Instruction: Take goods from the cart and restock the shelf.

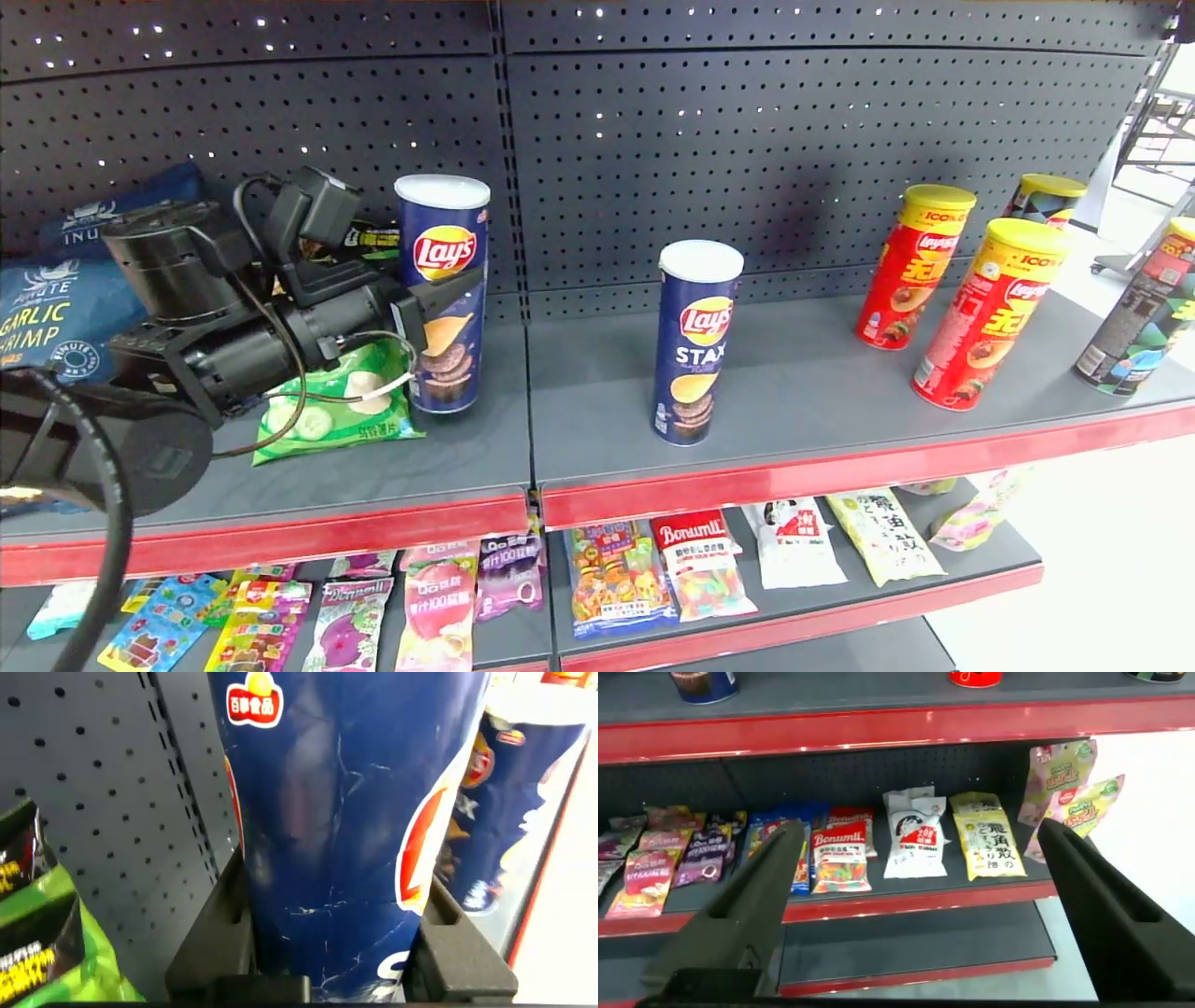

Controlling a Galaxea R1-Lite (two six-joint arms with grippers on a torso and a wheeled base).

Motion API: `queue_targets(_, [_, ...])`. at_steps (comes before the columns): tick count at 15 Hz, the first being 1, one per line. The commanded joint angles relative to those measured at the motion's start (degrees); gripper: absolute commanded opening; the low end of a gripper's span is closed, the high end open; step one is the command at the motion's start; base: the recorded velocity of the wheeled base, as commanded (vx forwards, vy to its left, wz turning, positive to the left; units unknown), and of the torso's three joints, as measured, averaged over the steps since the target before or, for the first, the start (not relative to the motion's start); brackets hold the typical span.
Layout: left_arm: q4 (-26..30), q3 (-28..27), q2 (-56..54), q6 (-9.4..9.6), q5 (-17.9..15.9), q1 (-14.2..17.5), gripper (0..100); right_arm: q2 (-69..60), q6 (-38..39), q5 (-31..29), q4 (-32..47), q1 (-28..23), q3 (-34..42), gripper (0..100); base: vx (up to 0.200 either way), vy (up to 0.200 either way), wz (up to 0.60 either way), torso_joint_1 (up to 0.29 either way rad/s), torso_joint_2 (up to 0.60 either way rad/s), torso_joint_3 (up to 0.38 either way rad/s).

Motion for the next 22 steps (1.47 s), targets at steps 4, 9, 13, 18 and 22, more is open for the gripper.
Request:
queue_targets(4, [-2.46,-2.19,3.98,-2.69,-1.02,-0.44,0,-0.07,-0.27,0.05,0.0,0.0,0.07,100,0.0,0.0,0.0,0.0,0.0,0.0])
queue_targets(9, [-3.16,-5.09,6.88,-2.95,-3.49,-0.53,0,-5.69,-0.36,-0.04,0.0,-5.18,0.07,100,0.0,0.0,0.0,0.0,0.0,0.0])
queue_targets(13, [-3.52,-7.29,8.73,-4.18,-4.98,-0.53,0,-5.61,-0.36,-0.04,0.0,-5.18,0.07,100,0.0,0.0,0.0,0.0,0.0,0.0])
queue_targets(18, [-3.52,-14.85,10.84,-7.52,-6.39,-0.79,0,-5.61,-0.36,-0.04,0.0,-5.18,0.07,100,0.0,0.0,0.0,0.0,0.0,0.0])
queue_targets(22, [-10.2,-15.73,16.38,-7.78,-12.36,0.62,0,-5.61,-0.36,-0.04,0.0,-5.18,0.07,100,0.0,0.0,0.0,0.0,0.0,0.0])
